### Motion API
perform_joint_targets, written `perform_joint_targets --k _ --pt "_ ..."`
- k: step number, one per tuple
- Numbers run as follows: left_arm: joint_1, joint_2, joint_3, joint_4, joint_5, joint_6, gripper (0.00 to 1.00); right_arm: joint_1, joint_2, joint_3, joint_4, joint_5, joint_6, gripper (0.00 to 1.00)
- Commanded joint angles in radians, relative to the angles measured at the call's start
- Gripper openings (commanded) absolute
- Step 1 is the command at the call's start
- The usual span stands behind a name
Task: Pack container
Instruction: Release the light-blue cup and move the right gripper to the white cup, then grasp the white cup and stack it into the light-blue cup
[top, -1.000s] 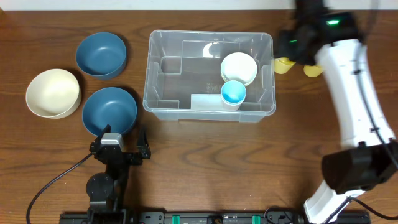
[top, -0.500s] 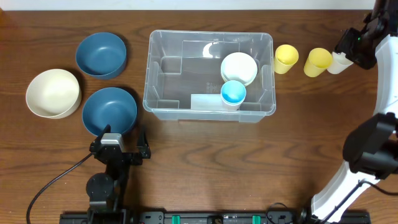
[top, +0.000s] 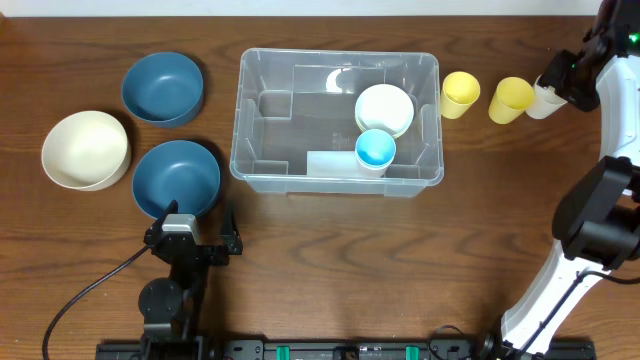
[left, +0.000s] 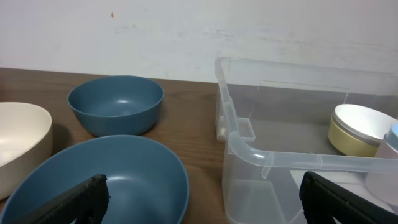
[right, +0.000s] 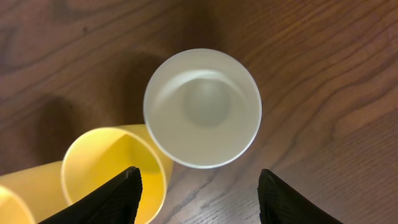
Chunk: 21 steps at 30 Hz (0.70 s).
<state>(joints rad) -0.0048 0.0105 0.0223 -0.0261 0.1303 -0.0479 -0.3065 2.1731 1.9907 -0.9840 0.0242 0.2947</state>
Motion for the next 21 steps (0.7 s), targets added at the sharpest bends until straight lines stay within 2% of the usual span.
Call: perform_joint_targets --k 1,12,14,17,21 --pt "-0.003 -0.005 -0.018 -0.033 0.011 0.010 0.98 -0.026 0.045 0.011 0.008 0.032 -0.014 0.61" --pt "-0.003 -0.005 -0.018 -0.033 0.011 0.010 0.98 -0.068 0.118 0.011 0.008 0.032 -0.011 0.56" --pt "-0.003 -0.005 -0.018 -0.033 0.011 0.010 0.98 -0.072 0.130 0.010 0.006 0.032 -0.011 0.49" --pt "-0.003 -0.005 -0.018 -0.033 0.011 0.010 0.98 -0.074 0.137 0.010 0.004 0.032 -0.012 0.32" --pt "-0.003 -0.005 -0.018 -0.033 0.011 0.010 0.98 -0.074 0.137 0.010 0.007 0.032 -0.012 0.20"
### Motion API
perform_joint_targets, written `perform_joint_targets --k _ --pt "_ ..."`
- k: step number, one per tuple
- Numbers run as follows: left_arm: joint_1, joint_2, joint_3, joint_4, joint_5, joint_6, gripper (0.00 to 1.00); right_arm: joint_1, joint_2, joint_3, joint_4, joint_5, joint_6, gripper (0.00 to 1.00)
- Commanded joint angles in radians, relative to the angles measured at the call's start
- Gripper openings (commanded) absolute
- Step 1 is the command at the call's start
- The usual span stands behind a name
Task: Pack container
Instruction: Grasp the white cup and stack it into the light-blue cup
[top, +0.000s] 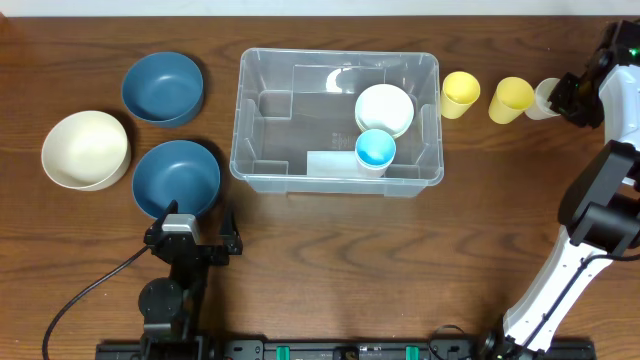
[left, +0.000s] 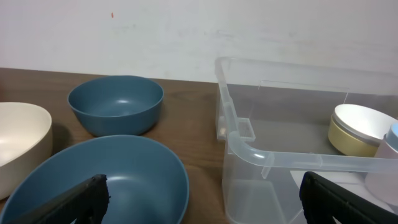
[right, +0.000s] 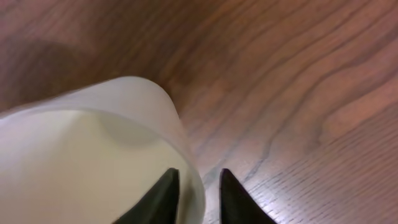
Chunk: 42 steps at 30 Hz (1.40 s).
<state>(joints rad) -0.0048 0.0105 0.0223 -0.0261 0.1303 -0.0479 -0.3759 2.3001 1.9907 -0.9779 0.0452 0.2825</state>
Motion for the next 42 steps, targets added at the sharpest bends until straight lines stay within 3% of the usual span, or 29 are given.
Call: perform_joint_targets --k 1,6,18,29,35,42 --pt "-0.003 -0.005 -0.018 -0.033 0.011 0.010 0.98 -0.005 0.010 0.010 0.001 0.011 0.001 0.17" --pt "-0.003 -0.005 -0.018 -0.033 0.011 0.010 0.98 -0.005 0.010 0.010 -0.013 0.011 0.001 0.01" --pt "-0.003 -0.005 -0.018 -0.033 0.011 0.010 0.98 -0.021 -0.057 0.011 -0.154 0.011 0.048 0.01" --pt "-0.003 -0.005 -0.018 -0.033 0.011 0.010 0.98 0.025 -0.361 0.011 -0.250 -0.156 0.069 0.01" --pt "-0.003 -0.005 -0.018 -0.033 0.011 0.010 0.98 0.154 -0.515 0.011 -0.309 -0.246 0.068 0.01" --pt "-0.003 -0.005 -0.018 -0.033 0.011 0.010 0.98 0.464 -0.543 0.008 -0.354 -0.231 0.053 0.01"
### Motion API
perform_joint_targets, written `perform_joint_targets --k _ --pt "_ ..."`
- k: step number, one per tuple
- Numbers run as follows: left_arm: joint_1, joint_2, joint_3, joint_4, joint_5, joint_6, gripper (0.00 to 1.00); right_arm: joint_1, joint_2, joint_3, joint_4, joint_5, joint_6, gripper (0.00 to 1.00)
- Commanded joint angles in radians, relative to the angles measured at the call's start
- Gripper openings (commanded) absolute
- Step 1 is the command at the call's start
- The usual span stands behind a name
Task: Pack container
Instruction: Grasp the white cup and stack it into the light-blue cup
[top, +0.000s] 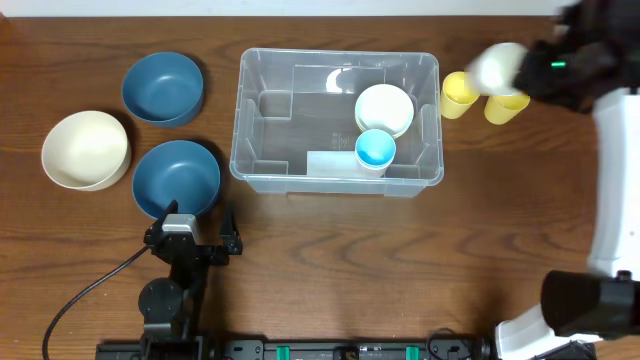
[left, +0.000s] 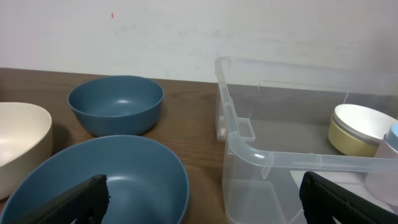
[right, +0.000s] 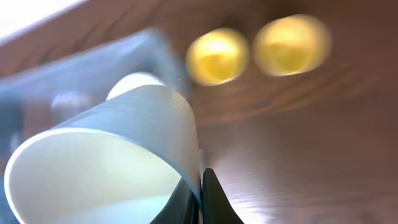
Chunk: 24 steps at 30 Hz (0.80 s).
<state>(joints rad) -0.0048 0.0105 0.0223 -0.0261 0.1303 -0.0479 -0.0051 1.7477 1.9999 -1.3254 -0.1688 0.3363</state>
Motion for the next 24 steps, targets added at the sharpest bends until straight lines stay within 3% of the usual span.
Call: perform_joint_targets --k 1,10,24 --pt "-0.003 -0.005 -0.018 -0.033 0.011 0.010 0.98 0.146 0.016 -0.004 -0.007 -0.005 0.000 0.01" --pt "-0.003 -0.005 -0.018 -0.033 0.011 0.010 0.98 0.386 0.096 -0.007 -0.012 0.016 0.008 0.01" --pt "-0.003 -0.005 -0.018 -0.033 0.011 0.010 0.98 0.418 0.236 -0.008 -0.103 0.128 0.035 0.01"
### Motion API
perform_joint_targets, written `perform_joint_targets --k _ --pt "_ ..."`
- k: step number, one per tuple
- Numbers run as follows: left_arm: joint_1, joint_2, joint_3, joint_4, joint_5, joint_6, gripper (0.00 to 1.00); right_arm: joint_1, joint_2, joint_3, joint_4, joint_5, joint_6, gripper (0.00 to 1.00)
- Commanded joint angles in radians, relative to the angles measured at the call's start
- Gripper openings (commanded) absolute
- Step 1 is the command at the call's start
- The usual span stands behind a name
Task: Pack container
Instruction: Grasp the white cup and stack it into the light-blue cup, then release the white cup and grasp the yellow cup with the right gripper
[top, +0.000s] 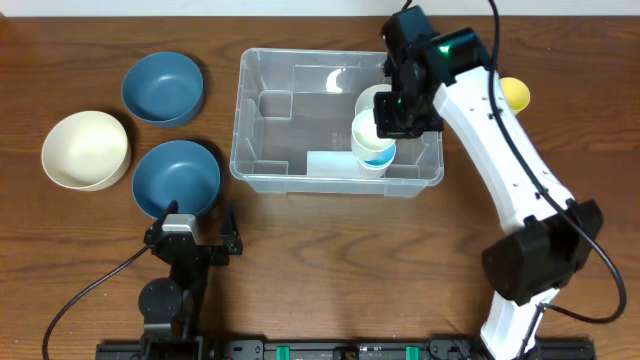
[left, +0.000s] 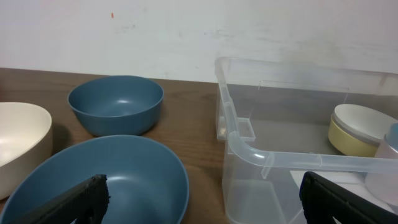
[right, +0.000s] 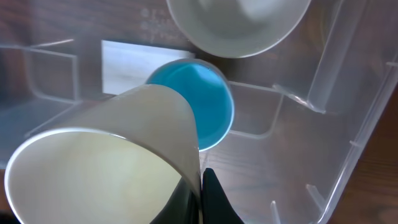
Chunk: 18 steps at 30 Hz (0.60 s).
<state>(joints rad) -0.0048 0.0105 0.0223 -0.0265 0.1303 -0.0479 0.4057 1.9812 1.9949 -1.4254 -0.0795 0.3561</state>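
My right gripper (right: 200, 193) is shut on the rim of a white cup (right: 112, 168), one finger inside and one outside. It holds the cup (top: 367, 130) inside the clear plastic container (top: 262, 165), just above a blue cup (right: 208, 106) standing there. A cream bowl (right: 236, 25) sits in the container behind the blue cup. One yellow cup (top: 516, 93) shows right of the container, past my right arm. My left gripper (top: 190, 228) rests open at the table's front left, with nothing between its fingers (left: 81, 196).
Left of the container are two blue bowls (top: 162, 87) (top: 176, 178) and a cream bowl (top: 85, 148). The nearer blue bowl (left: 106, 180) lies right in front of my left gripper. The container's corner (left: 249, 149) is close on its right.
My right gripper has carried the white cup from above the yellow cups, right of the container, to inside the container over the blue cup. The left arm has not moved.
My right gripper was open above the white cup, which stood right of two yellow cups. Then its fingers were at the cup's rim. Then it held the cup lifted near the yellow cups, and now over the blue cup in the container.
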Motion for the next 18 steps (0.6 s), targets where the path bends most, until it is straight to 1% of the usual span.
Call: perform_joint_targets --k 1,8,9,11,12,13,15,18 --pt "-0.003 -0.005 -0.018 -0.033 0.011 0.010 0.98 0.007 0.003 -0.008 0.000 0.061 0.026 0.01" --pt "-0.003 -0.005 -0.018 -0.033 0.011 0.010 0.98 0.007 0.003 -0.050 0.007 0.083 0.026 0.02" --pt "-0.003 -0.005 -0.018 -0.033 0.011 0.010 0.98 0.007 0.003 -0.066 0.016 0.083 0.025 0.03" --pt "-0.003 -0.005 -0.018 -0.033 0.011 0.010 0.98 0.007 0.003 -0.087 0.029 0.083 0.025 0.20" --pt "-0.003 -0.005 -0.018 -0.033 0.011 0.010 0.98 0.007 0.003 -0.097 0.036 0.083 0.025 0.36" --pt "-0.003 -0.005 -0.018 -0.033 0.011 0.010 0.98 0.007 0.003 -0.103 0.042 0.083 0.024 0.46" --pt "-0.003 -0.005 -0.018 -0.033 0.011 0.010 0.98 0.007 0.003 -0.103 0.048 0.083 0.020 0.50" --pt "-0.003 -0.005 -0.018 -0.033 0.011 0.010 0.98 0.005 0.001 -0.089 0.057 0.083 0.009 0.51"
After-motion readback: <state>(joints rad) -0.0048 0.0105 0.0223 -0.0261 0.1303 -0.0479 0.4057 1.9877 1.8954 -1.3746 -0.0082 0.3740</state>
